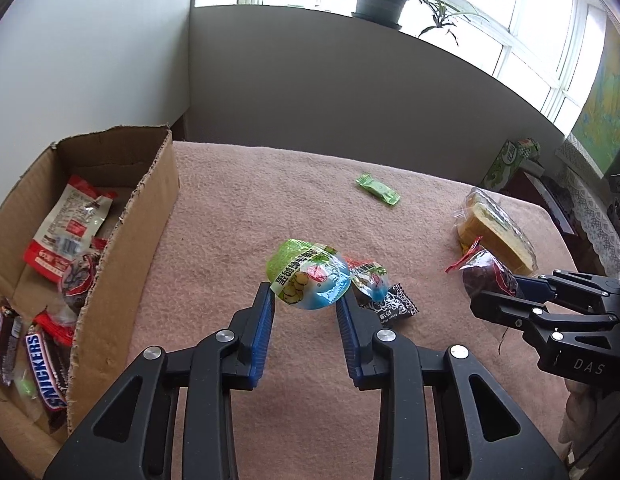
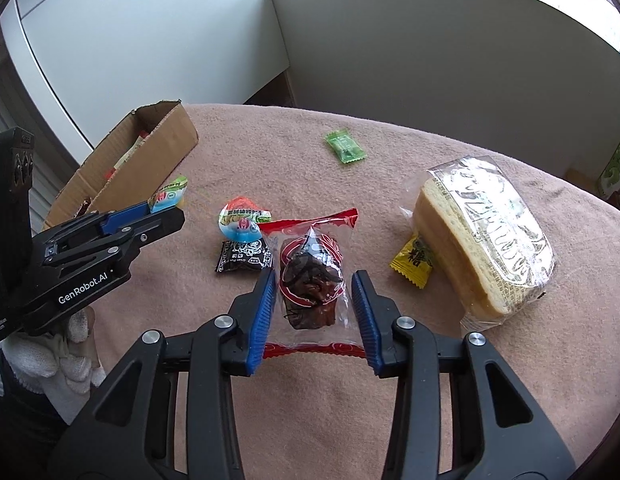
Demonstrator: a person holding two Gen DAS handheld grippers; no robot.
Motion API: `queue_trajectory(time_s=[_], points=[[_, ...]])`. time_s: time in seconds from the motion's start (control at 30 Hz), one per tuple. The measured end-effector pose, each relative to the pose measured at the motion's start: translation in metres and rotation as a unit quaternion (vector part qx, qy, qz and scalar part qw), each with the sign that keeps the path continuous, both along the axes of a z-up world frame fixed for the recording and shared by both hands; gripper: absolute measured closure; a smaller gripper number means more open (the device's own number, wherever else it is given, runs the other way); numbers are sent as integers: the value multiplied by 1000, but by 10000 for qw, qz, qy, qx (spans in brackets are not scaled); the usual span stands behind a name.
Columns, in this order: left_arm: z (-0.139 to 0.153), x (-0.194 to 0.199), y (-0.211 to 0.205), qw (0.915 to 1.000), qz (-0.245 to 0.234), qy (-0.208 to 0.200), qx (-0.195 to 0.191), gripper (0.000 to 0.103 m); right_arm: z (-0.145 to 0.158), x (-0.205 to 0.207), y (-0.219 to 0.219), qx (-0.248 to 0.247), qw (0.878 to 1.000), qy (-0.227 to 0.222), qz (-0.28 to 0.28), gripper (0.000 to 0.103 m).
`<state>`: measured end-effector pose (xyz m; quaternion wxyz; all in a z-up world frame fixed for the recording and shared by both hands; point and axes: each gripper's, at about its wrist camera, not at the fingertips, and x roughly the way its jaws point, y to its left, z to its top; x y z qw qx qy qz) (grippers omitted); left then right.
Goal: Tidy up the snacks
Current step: 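Carry both pouches to the box and open both tools over it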
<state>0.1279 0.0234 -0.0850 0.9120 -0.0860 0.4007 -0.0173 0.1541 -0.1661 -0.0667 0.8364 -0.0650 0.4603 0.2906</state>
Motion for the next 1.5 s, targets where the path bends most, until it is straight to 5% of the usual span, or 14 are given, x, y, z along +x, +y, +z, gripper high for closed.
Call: queue_trajectory(time_s=[0.8,1.5], points=[[54,-72,71,9908,615,-1140,-393,73,76,-19,88,444,9965,-604,362,62],[33,-94,170,9840,1497,-918,-309,73,59,0,240,277,9947,-442,889,62]])
